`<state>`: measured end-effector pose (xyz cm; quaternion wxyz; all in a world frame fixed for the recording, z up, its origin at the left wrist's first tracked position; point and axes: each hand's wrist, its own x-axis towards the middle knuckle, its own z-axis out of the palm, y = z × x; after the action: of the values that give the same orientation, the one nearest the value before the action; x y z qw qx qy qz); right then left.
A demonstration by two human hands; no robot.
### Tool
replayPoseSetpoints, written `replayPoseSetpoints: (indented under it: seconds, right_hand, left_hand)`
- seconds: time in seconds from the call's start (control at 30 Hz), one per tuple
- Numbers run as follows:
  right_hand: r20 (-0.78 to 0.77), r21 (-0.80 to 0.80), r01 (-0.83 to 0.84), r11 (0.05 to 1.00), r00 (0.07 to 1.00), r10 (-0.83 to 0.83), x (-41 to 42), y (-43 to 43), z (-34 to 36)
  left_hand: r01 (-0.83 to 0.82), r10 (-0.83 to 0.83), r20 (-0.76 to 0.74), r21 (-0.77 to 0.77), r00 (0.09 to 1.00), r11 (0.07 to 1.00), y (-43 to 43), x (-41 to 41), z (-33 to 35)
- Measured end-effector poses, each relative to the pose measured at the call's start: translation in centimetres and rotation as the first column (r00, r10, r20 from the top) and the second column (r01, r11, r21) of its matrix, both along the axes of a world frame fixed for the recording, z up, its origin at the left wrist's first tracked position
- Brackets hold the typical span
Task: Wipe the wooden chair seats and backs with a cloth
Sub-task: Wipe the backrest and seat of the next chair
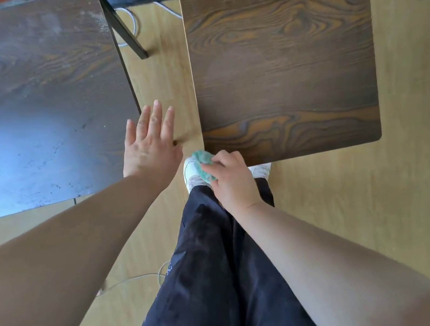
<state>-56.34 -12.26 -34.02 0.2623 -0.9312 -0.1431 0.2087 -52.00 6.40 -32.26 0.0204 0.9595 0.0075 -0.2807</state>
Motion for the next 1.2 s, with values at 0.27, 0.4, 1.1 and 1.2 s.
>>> replayPoseSetpoints:
  seconds: [0.27, 0.4, 1.1, 1.2]
  right_hand:
    - [0.132, 0.132, 0.334, 0.933, 0.927, -0.35, 9.3, -3.2, 1.8]
    - [0.229, 0.069, 0.414, 0.908, 0.879, -0.418, 19.2, -8.9, 2.8]
    - [0.029, -0.222, -0.142, 0.965, 0.988, 0.152, 42.1, -16.6, 1.0]
    - [-0.003, -0.318, -0.162, 0.934, 0.986, 0.169, 42.8, -16.2, 1.2]
  left_hand:
    - [-0.085, 0.084, 0.074, 0.011, 0.994, 0.996, -1.4, 5.0, 0.7]
    - [-0.114, 0.12, 0.126, -0.049, 0.985, 0.992, -4.4, 9.8, 1.7]
    - [-0.089, 0.108, 0.194, -0.105, 0.975, 0.99, -12.3, 18.0, -1.1]
    - [-0.077, 0.097, 0.195, -0.108, 0.976, 0.991, -12.5, 18.4, -1.5]
